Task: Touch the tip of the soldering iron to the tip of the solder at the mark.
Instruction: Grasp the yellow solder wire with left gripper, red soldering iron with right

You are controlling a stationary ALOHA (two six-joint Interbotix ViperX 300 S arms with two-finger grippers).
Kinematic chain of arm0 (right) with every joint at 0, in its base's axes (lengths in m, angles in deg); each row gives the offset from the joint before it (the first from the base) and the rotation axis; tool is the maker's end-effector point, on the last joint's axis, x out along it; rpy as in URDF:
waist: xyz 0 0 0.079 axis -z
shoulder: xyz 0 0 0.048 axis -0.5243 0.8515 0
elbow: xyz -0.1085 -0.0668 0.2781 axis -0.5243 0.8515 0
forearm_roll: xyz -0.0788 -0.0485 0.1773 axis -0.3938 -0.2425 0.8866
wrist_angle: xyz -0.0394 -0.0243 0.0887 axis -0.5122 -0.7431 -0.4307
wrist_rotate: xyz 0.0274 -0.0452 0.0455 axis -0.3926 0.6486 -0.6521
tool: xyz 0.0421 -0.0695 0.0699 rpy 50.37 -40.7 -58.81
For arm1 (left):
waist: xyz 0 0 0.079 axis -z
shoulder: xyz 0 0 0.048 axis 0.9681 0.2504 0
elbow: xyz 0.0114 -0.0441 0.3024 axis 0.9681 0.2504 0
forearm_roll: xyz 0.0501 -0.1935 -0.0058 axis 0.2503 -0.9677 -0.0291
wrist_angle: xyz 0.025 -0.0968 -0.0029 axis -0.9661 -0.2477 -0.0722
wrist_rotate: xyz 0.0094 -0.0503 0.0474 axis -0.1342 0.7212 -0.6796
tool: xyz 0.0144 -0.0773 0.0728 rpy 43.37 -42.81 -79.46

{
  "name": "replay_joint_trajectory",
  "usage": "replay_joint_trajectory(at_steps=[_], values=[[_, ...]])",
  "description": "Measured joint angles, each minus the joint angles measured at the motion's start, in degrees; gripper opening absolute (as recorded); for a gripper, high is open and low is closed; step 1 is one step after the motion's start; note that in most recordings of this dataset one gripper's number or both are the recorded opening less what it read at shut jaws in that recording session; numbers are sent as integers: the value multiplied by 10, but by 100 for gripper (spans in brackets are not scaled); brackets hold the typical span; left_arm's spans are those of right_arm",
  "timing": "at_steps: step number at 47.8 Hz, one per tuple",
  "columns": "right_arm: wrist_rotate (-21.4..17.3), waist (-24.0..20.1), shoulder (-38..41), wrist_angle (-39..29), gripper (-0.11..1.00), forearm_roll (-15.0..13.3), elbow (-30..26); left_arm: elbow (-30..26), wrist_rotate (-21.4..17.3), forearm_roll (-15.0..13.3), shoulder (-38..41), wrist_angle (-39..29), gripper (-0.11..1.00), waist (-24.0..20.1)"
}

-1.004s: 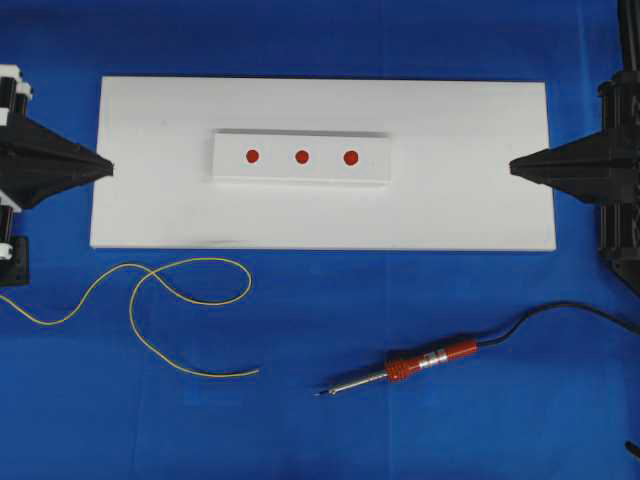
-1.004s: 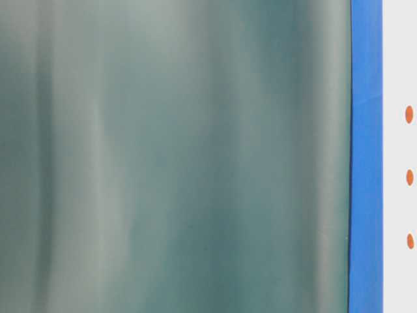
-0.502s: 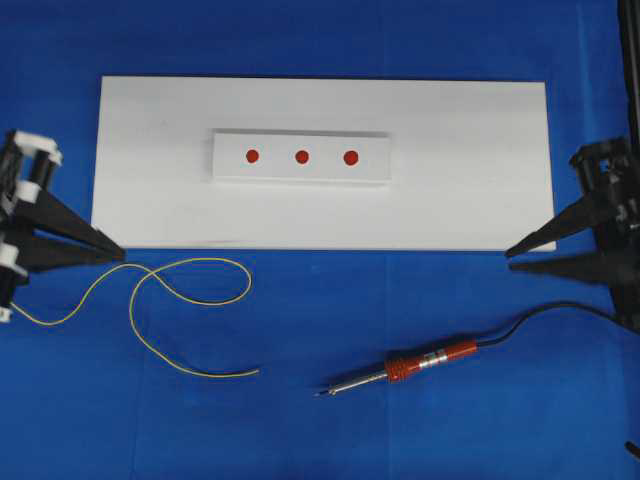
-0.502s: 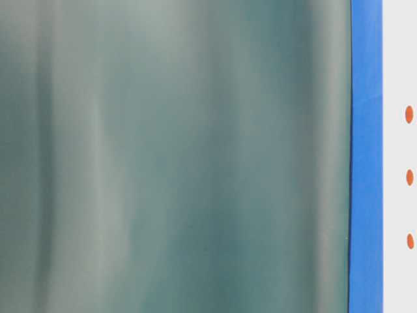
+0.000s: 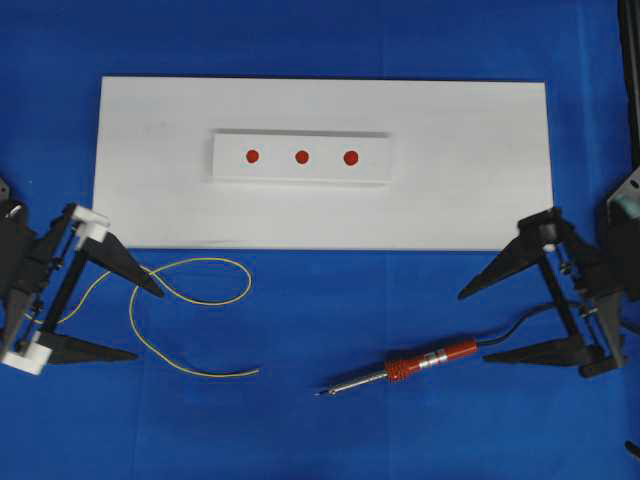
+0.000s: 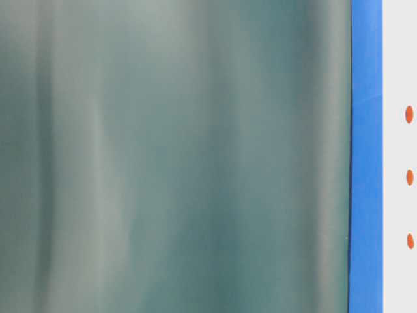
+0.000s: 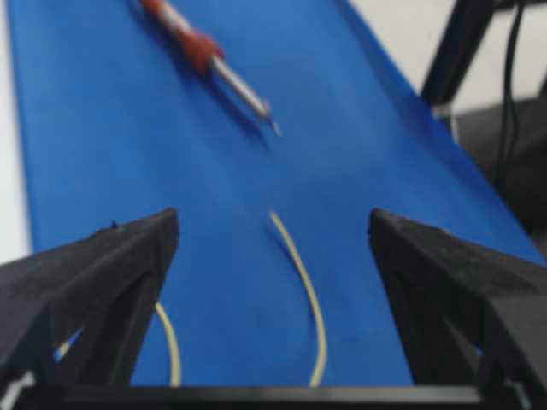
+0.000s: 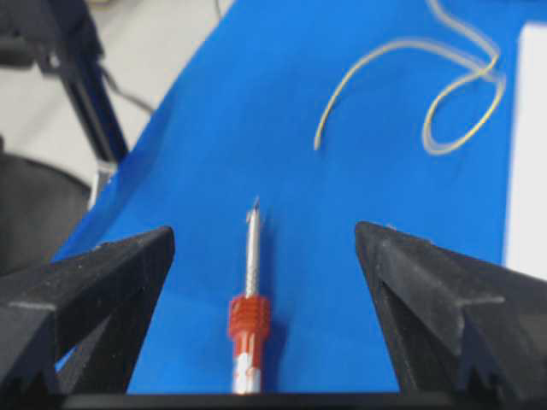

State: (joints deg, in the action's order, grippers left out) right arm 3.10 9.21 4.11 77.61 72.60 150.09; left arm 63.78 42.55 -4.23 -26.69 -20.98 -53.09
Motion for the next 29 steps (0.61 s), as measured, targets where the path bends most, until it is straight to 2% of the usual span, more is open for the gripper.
replay_joint_trajectory(at_steps=[14, 21, 29], values=[[0, -46, 172, 139, 89, 49, 5, 4, 11, 0, 155, 122, 88, 25], [2, -64, 238, 183, 89, 79, 0, 2, 13, 0, 229, 176, 87, 33], [2, -83, 306, 208, 89, 108, -15, -11, 13, 0, 292, 198, 85, 40]])
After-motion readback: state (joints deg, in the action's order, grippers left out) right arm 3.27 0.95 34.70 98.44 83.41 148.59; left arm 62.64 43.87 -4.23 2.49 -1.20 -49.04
